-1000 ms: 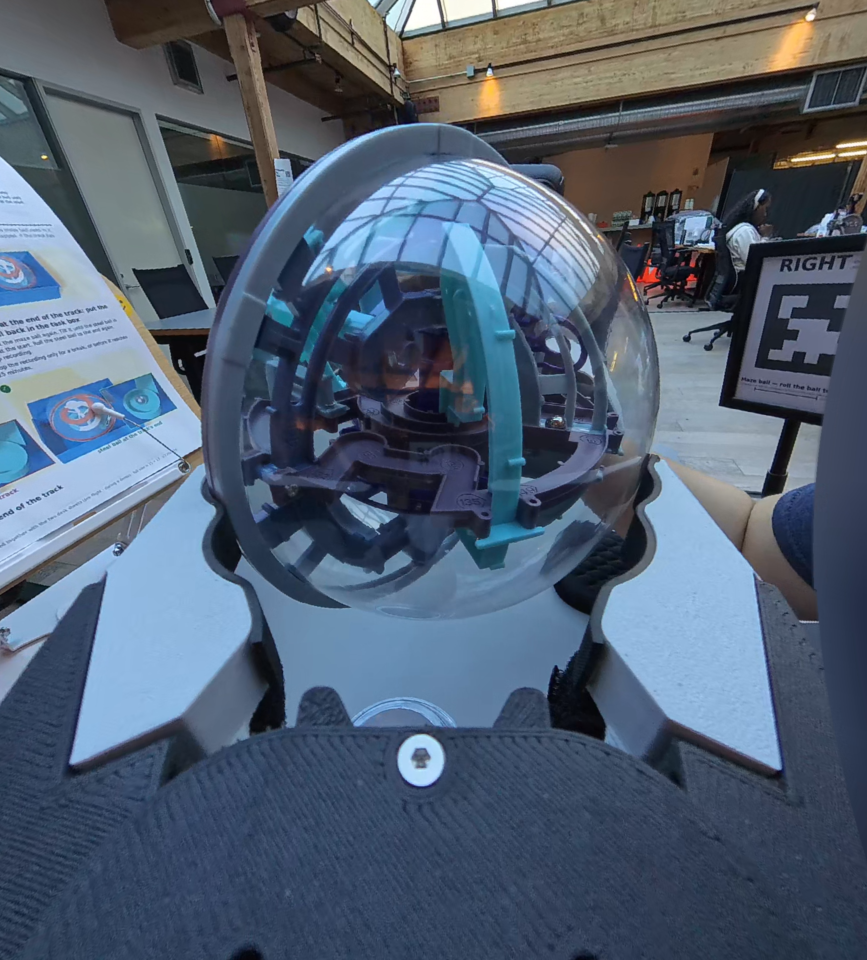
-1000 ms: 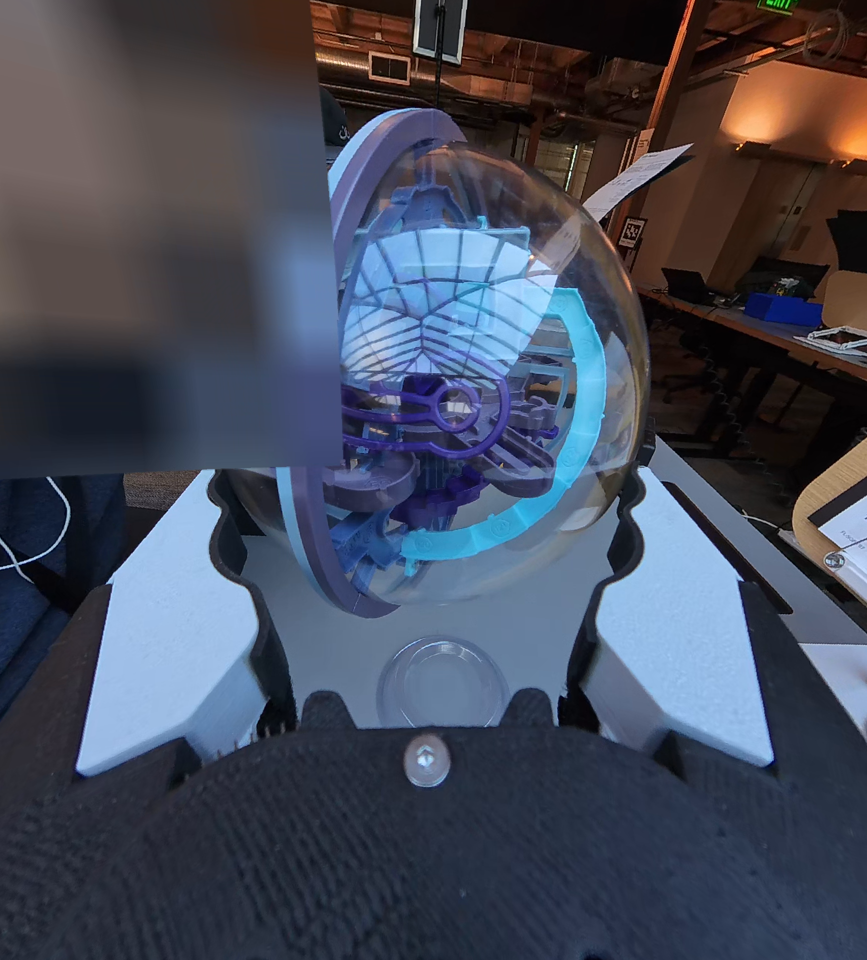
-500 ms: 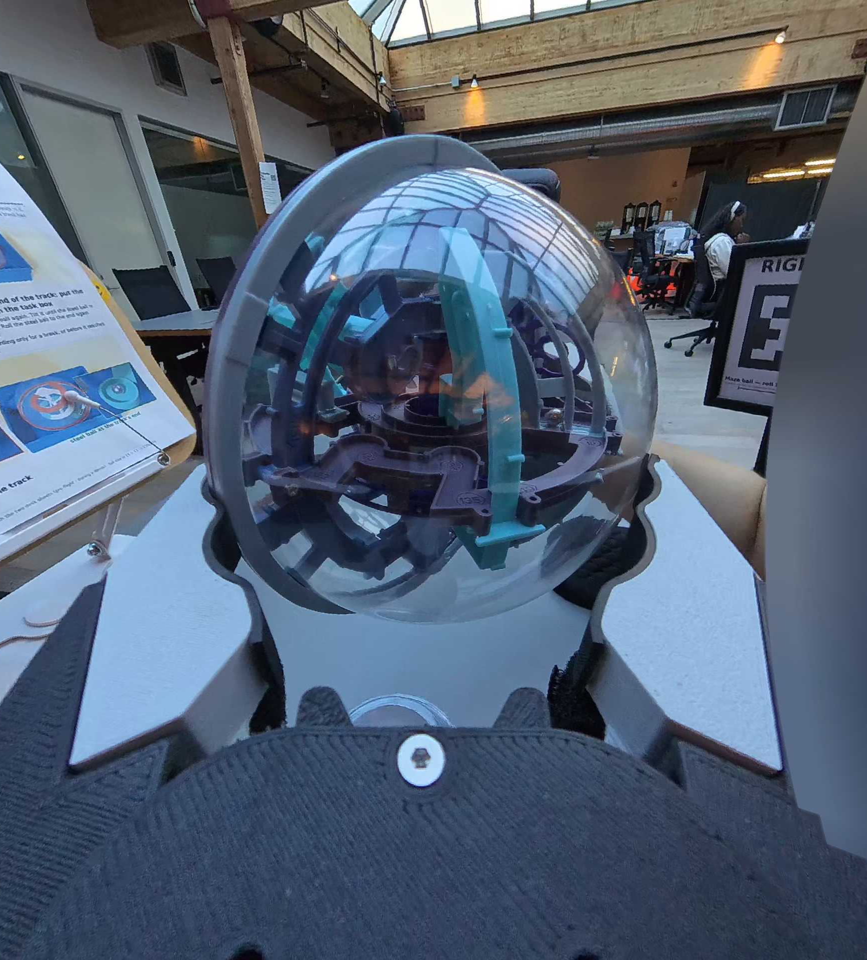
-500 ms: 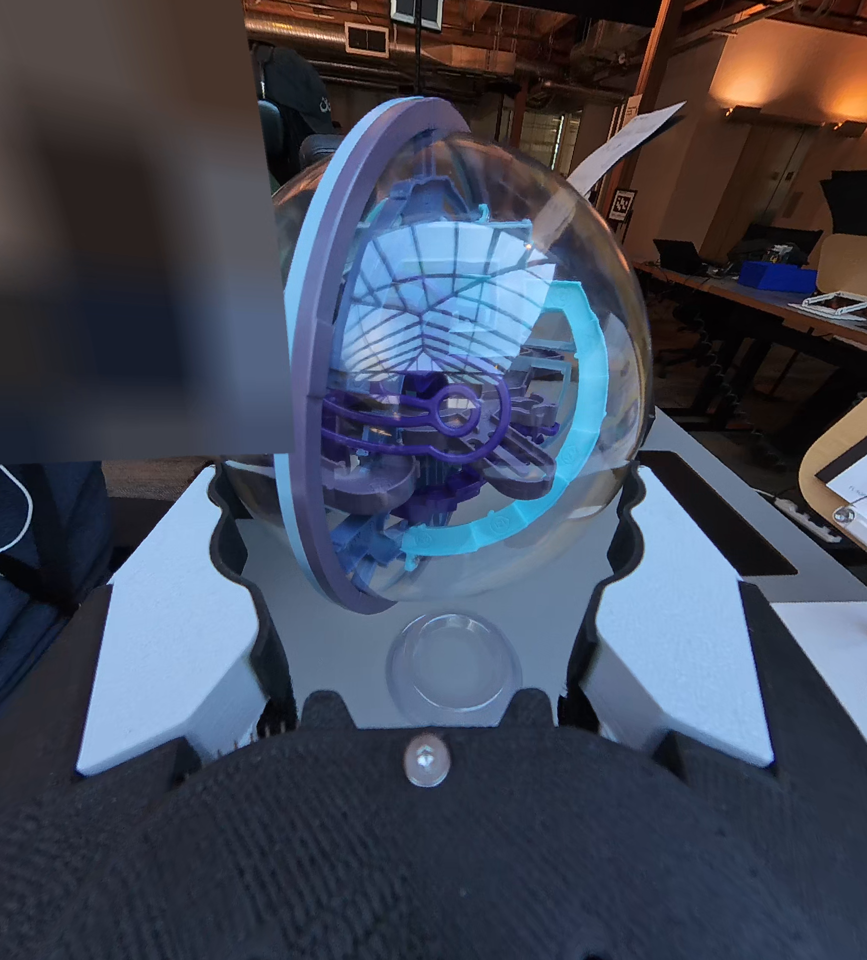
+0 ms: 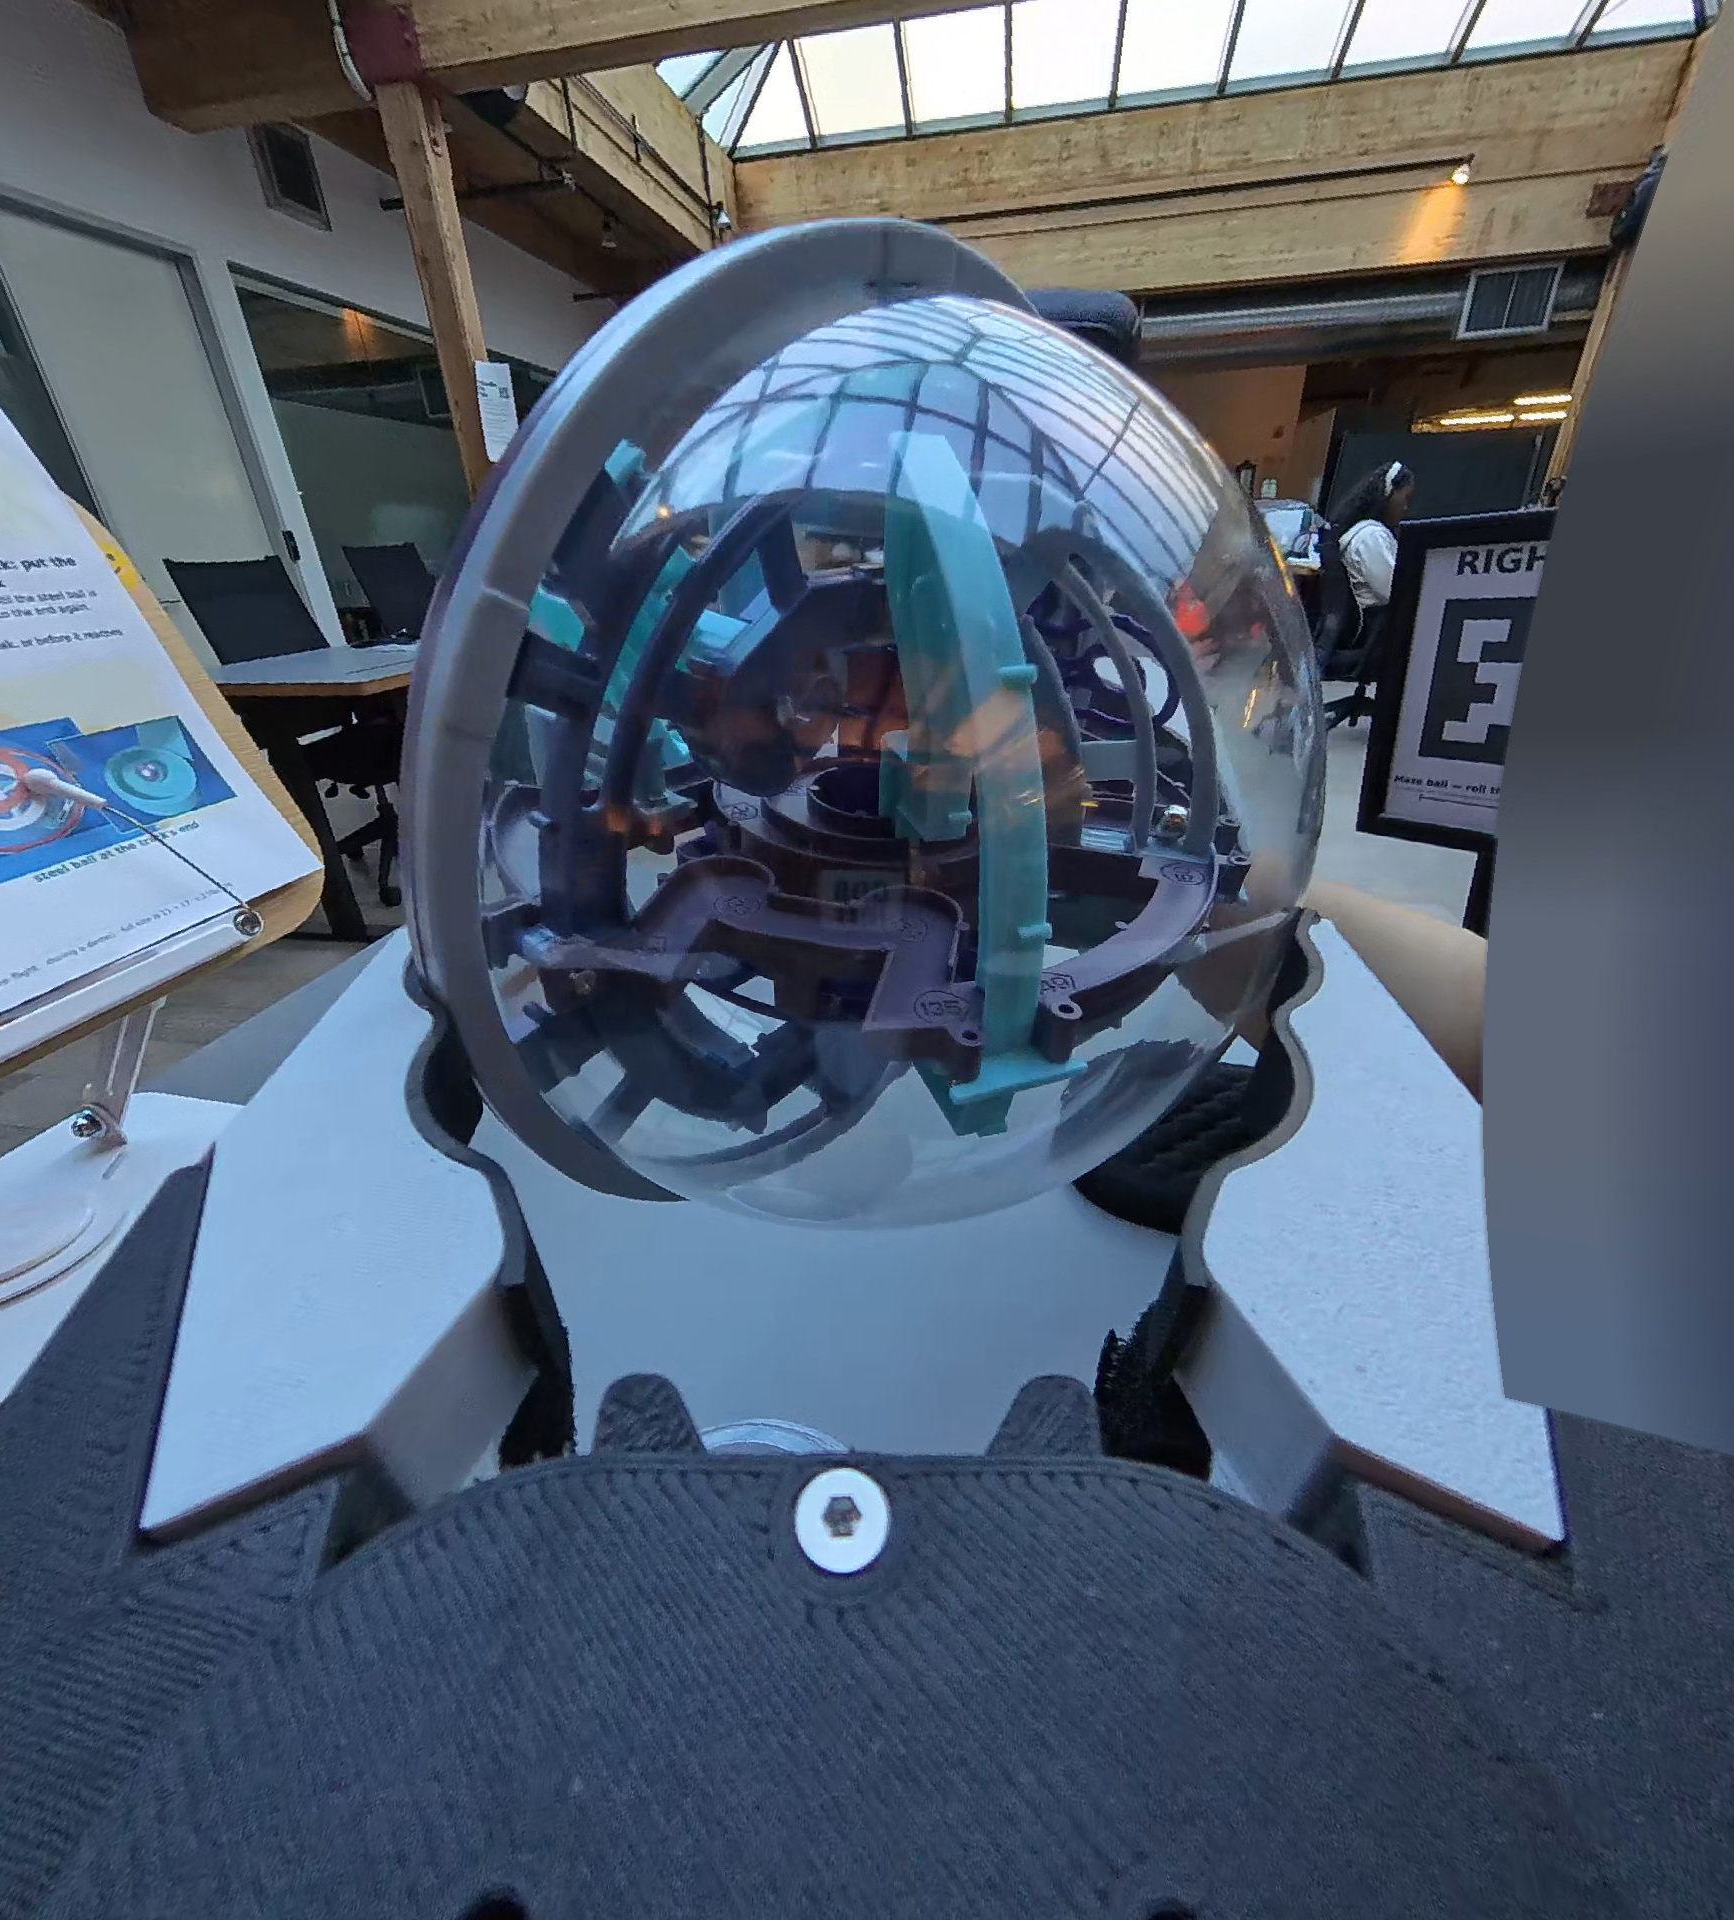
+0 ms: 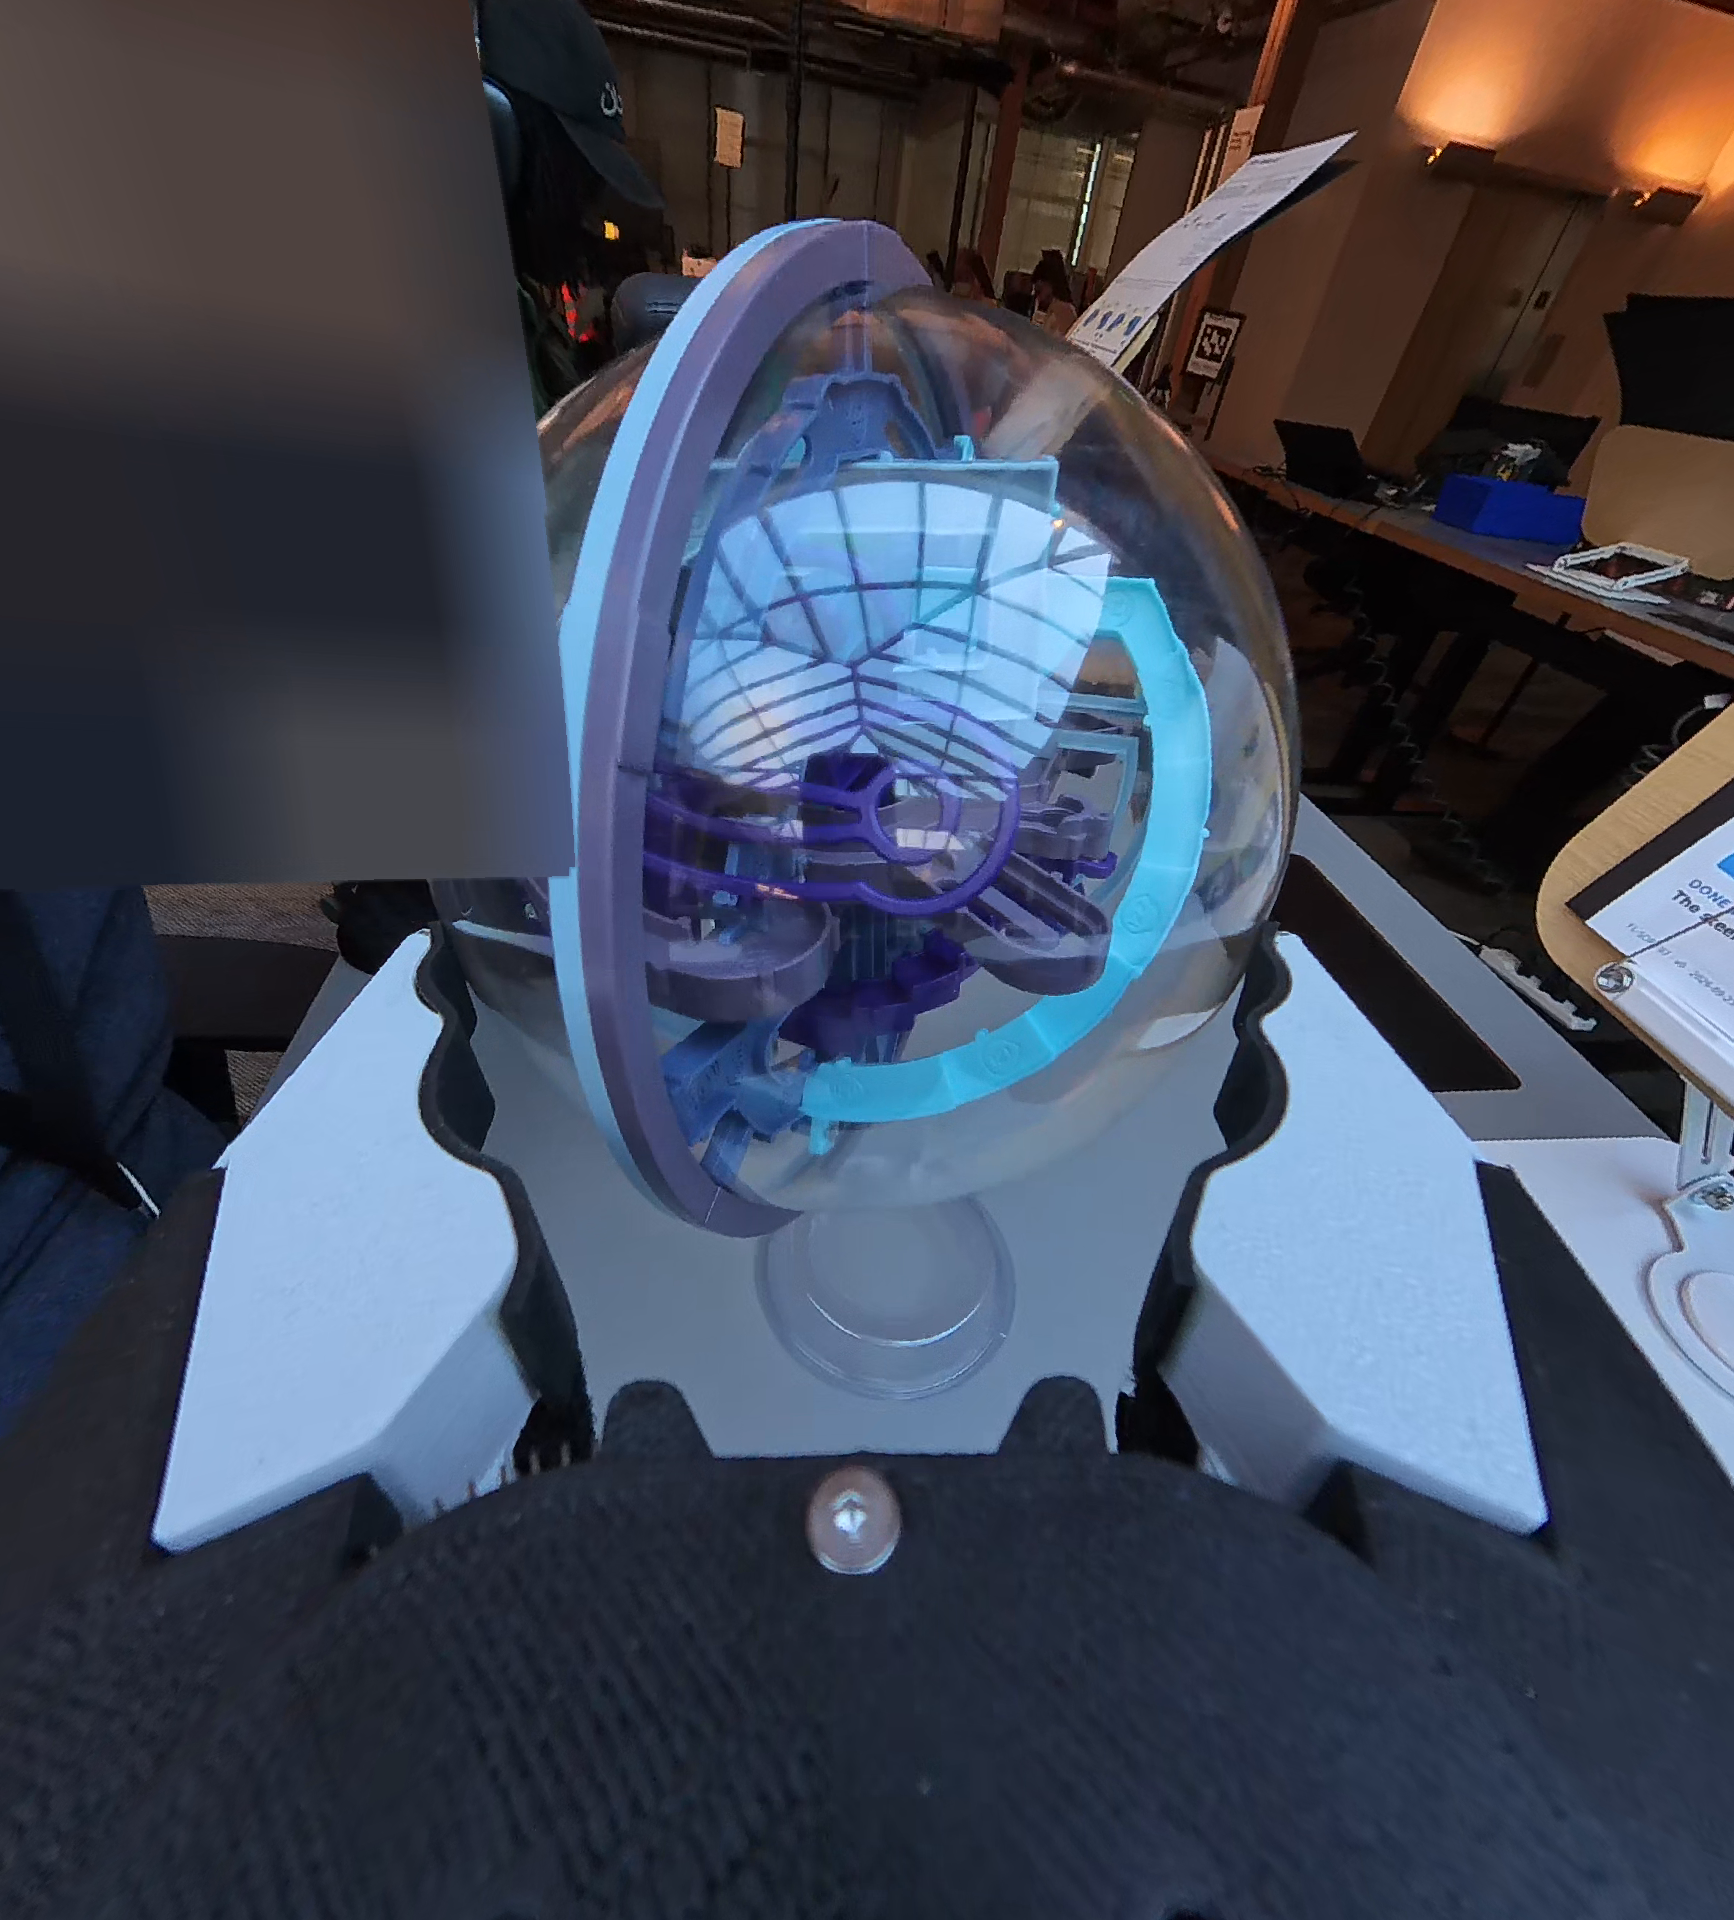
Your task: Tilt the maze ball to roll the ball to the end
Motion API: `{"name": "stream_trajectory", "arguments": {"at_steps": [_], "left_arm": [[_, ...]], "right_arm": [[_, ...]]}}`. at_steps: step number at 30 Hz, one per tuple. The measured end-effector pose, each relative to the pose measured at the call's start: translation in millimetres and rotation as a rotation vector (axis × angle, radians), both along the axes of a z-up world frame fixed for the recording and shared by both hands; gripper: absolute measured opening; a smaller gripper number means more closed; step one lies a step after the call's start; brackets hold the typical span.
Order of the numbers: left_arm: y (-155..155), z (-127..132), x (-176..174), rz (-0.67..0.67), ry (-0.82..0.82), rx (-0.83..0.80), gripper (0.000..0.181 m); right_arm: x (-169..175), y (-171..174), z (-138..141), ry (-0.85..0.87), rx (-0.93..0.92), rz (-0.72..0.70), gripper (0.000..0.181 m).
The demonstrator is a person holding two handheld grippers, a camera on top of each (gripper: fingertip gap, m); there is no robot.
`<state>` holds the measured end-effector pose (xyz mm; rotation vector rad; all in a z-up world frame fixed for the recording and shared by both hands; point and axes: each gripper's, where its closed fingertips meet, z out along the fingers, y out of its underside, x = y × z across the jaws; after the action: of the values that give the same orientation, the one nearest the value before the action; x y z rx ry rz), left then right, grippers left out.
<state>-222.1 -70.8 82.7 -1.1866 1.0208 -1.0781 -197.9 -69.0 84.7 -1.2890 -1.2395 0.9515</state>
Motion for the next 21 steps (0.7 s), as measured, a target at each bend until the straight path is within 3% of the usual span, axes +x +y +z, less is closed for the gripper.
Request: {"name": "stream_trajectory", "arguments": {"at_steps": [21], "left_arm": [[3, -15, 0, 0.009, 0.040, -0.034, 0.151]], "right_arm": [[0, 3, -16, 0.048, -0.035, 0.009, 0.144]]}}
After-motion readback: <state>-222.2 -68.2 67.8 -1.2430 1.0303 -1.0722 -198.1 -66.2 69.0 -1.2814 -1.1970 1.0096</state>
